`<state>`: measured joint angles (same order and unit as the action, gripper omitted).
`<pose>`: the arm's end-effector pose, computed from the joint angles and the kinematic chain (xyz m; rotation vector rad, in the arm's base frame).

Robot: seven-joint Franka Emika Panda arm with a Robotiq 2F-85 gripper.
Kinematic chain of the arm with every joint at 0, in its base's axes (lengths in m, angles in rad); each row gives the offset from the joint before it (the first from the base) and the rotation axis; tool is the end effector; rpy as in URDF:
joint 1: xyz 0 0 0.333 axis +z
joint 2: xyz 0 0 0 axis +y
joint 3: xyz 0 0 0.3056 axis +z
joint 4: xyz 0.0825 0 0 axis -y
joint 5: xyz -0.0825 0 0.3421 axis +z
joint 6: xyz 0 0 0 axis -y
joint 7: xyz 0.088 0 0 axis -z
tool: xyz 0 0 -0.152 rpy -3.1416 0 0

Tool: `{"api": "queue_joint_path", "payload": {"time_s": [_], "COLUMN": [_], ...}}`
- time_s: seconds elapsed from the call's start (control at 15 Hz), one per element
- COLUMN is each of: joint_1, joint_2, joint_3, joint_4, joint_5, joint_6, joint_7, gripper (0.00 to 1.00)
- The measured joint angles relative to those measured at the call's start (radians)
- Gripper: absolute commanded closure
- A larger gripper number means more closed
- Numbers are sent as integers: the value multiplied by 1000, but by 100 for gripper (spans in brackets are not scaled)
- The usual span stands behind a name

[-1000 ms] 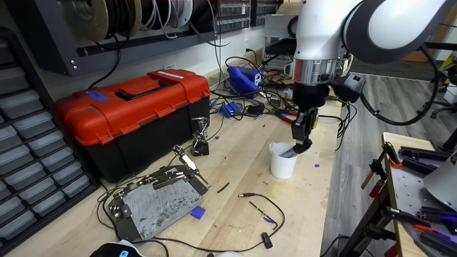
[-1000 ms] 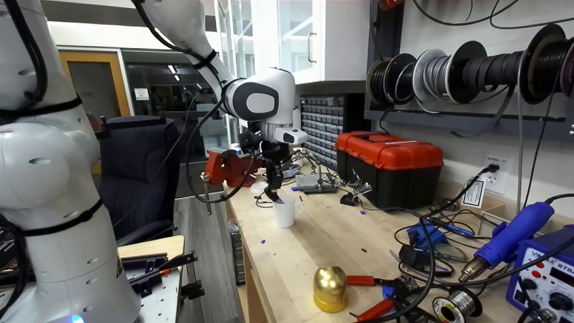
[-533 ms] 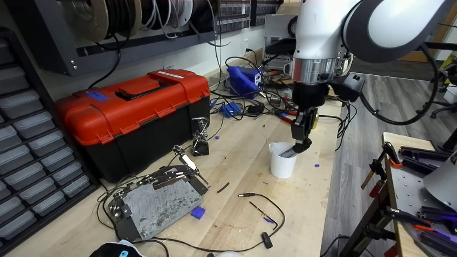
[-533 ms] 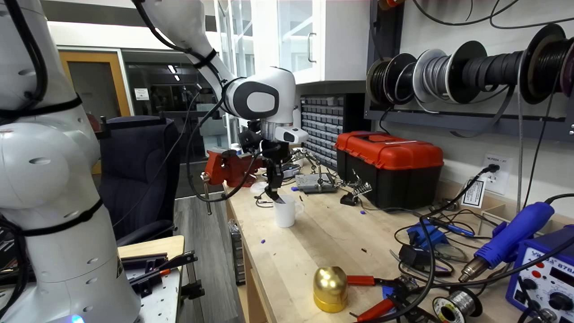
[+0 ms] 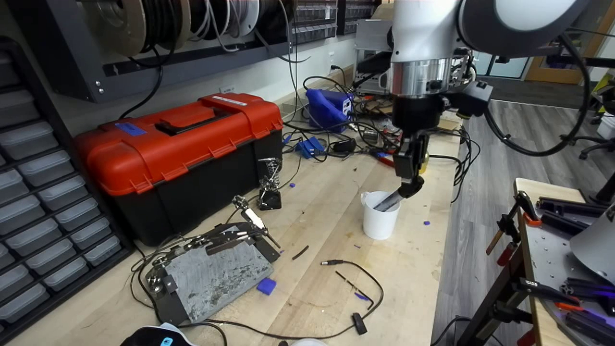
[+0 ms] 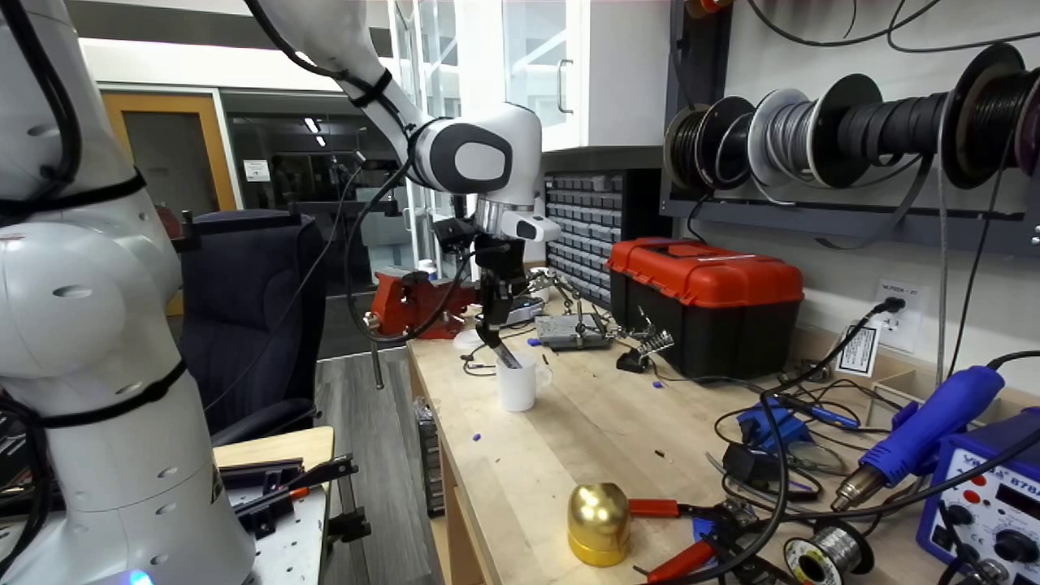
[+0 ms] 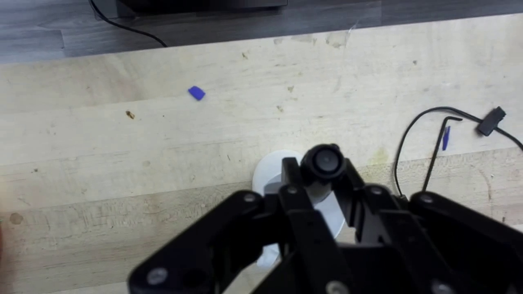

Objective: Remove the marker from the mug cup and place it on the table

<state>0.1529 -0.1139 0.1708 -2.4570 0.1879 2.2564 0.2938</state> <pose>0.3996 0.1453 0.3072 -3.0439 0.1486 0.1822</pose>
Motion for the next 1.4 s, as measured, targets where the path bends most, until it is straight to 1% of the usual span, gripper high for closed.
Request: {"api": "queue_joint_path", "payload": {"time_s": [0.27,0.67,1.0,1.2,1.4], "joint_1": [-1,-10,-52,-79,-95], "joint_2": [-37,-113,-158,-154,-136], "joint_3": [-7,-8,-19,-40,-62], "joint_4": [47,91,96,87,72], "joint_5": [0,-20,-87,-103,-109], "joint_6": [-119,-188,-185,-170,-127], "joint_7": [0,2,6,-3,-24], "gripper": [94,94,94,94,94]}}
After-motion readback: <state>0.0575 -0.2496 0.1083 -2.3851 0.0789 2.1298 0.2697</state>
